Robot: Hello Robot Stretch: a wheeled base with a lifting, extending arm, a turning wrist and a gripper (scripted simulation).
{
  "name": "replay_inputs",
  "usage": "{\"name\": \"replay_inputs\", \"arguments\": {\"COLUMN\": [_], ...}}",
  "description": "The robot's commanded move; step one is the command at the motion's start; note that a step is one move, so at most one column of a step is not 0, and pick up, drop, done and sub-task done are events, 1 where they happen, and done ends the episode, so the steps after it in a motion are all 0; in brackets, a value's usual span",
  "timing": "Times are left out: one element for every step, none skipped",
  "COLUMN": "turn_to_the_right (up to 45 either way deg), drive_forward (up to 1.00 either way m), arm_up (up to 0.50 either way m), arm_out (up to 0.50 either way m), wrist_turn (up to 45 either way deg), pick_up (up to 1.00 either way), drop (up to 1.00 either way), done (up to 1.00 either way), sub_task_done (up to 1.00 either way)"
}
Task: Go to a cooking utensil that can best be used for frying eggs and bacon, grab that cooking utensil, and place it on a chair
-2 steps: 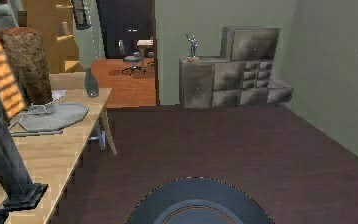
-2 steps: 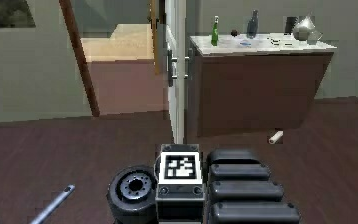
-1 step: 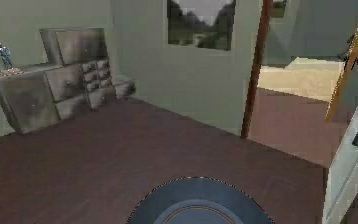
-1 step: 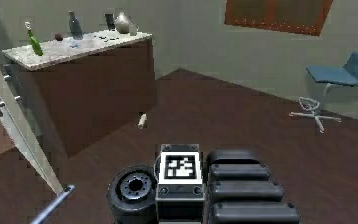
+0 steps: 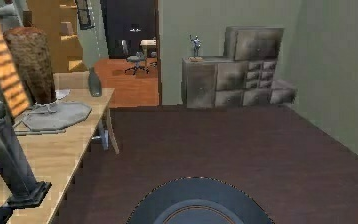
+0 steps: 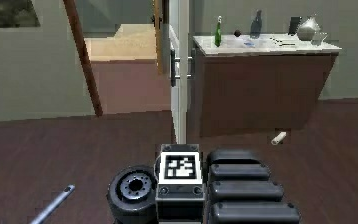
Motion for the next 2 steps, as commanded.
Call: {"name": "replay_inputs", "arguments": {"turn_to_the_right": [-45.0,-9.0], "drive_forward": [0.0,0.0], "arm_up": [0.0,0.0], "arm_out": [0.0,0.0], "wrist_turn": [0.0,0.0], "pick_up": [0.0,0.0], "drop": [0.0,0.0], "done": [0.0,0.0], "sub_task_done": [0.0,0.0]}}
